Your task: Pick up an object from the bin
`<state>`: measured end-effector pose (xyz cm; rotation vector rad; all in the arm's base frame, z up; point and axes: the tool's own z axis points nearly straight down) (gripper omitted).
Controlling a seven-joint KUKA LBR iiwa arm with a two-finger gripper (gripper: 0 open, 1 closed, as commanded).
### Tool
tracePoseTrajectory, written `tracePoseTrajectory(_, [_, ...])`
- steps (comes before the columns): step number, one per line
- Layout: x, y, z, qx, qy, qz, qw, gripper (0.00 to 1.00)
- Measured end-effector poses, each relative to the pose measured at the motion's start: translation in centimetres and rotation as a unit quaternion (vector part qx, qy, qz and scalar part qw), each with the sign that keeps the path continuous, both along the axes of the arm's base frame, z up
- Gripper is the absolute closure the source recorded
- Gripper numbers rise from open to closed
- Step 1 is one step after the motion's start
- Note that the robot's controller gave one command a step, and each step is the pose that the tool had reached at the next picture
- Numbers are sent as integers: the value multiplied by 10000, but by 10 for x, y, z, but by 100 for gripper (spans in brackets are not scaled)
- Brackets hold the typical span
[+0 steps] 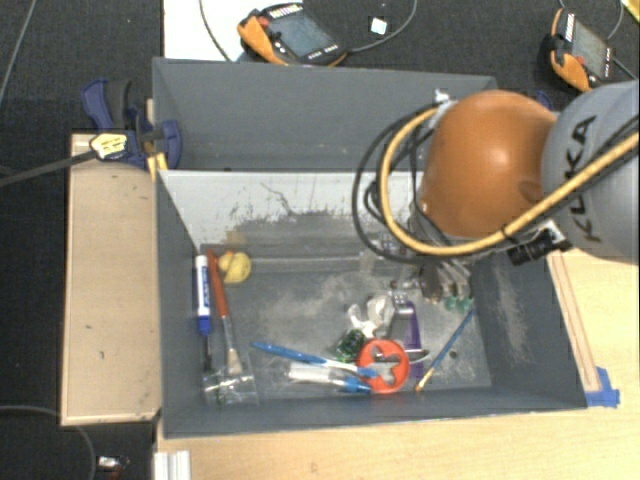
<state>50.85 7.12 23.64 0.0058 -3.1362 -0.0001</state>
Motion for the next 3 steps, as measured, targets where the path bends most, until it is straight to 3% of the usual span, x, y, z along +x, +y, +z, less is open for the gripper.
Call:
tracePoseTrajectory(1, [2, -1, 4, 6, -41, -22, 10000, 0])
tracePoseTrajectory(2, [23, -47, -86, 3, -56, 1180, 9930, 0])
tracePoseTrajectory(3, [10, -59, -166, 15, -88, 1099, 9939, 0])
